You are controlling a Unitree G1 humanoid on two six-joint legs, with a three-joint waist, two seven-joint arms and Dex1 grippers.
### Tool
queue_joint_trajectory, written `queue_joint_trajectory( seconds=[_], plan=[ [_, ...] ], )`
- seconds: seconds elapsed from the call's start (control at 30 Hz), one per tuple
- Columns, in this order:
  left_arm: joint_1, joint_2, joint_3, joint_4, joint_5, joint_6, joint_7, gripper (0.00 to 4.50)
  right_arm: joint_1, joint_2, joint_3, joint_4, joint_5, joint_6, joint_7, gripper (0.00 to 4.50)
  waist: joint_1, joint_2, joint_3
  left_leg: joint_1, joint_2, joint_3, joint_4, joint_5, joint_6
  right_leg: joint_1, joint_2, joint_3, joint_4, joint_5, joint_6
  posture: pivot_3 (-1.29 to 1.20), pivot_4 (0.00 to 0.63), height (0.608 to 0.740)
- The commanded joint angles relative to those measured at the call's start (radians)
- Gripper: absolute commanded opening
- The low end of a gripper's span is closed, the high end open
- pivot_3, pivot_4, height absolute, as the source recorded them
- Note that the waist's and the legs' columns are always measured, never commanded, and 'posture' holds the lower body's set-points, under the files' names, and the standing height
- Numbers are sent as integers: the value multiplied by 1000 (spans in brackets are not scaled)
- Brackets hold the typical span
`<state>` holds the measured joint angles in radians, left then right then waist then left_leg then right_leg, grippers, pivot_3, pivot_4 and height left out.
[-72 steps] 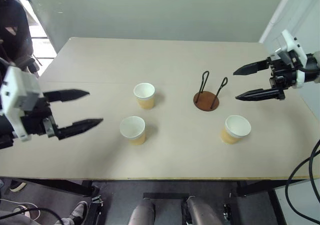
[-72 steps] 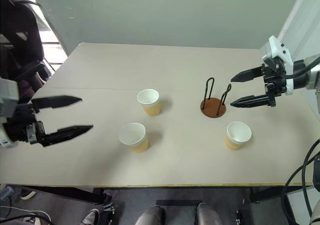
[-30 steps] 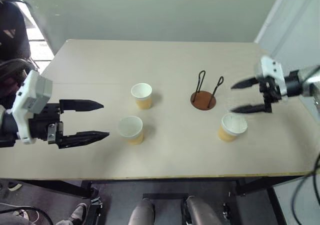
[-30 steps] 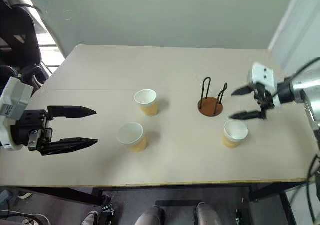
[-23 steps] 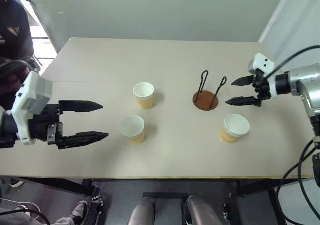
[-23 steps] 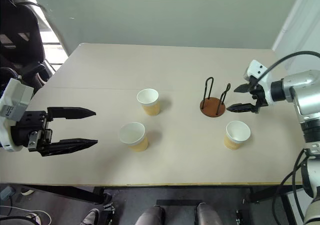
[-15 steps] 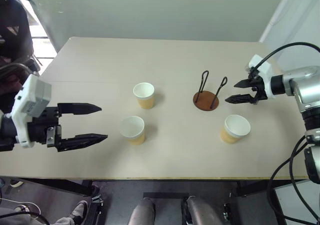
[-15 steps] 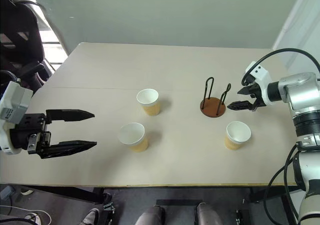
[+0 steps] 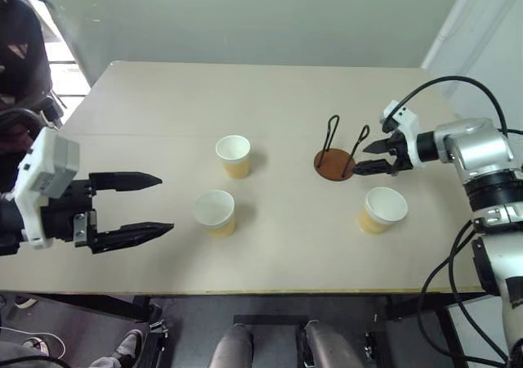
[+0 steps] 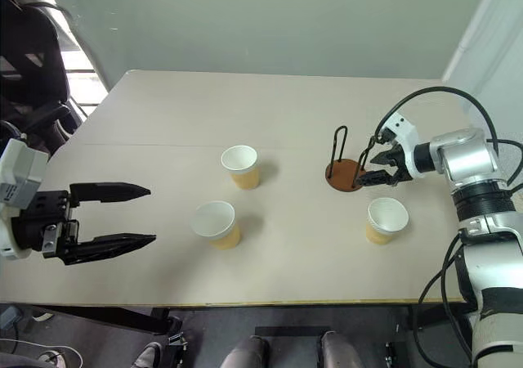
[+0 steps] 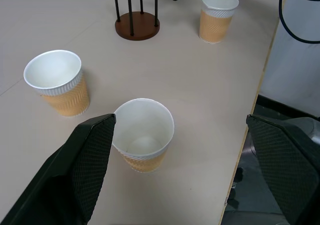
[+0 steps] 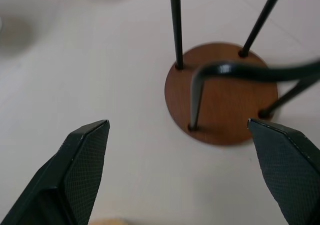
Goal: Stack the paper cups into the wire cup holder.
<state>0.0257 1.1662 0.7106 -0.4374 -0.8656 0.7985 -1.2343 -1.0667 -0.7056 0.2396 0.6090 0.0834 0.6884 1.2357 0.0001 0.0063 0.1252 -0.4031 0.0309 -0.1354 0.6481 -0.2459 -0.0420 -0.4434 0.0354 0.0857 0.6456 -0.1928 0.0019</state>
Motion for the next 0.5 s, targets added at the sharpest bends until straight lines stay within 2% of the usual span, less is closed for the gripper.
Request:
queue_joint_trajectory(
  seconds=[0.03,0.3,0.37,0.43,0.5],
  plan=[
    [-8,-3,56,-25,-24,9,10,4500,-41,23,-49,39,6,-8,-49,4480,0,0,0,0,0,0,0,0,0,0,0,0,0,-1,-1,0,150,740],
    [-24,-14,94,-19,-18,-7,48,4500,-57,69,-66,80,8,-17,-81,4480,3,0,0,0,0,0,0,0,0,0,0,0,0,-1,-2,0,150,740],
    [-38,-20,94,-8,-6,-12,84,4500,-55,72,-66,81,8,-19,-82,4108,3,0,0,0,0,0,0,0,0,0,0,0,0,0,-2,0,150,740],
    [-35,-24,89,-12,11,-22,92,4500,-55,74,-66,85,8,-22,-85,3554,2,0,0,0,0,0,0,0,0,0,0,0,0,0,-2,0,150,740],
    [-31,-27,80,-13,28,-29,109,4500,-57,78,-67,90,7,-27,-90,2796,1,0,0,0,0,0,0,0,0,0,0,0,0,0,-2,0,150,740]
  ],
)
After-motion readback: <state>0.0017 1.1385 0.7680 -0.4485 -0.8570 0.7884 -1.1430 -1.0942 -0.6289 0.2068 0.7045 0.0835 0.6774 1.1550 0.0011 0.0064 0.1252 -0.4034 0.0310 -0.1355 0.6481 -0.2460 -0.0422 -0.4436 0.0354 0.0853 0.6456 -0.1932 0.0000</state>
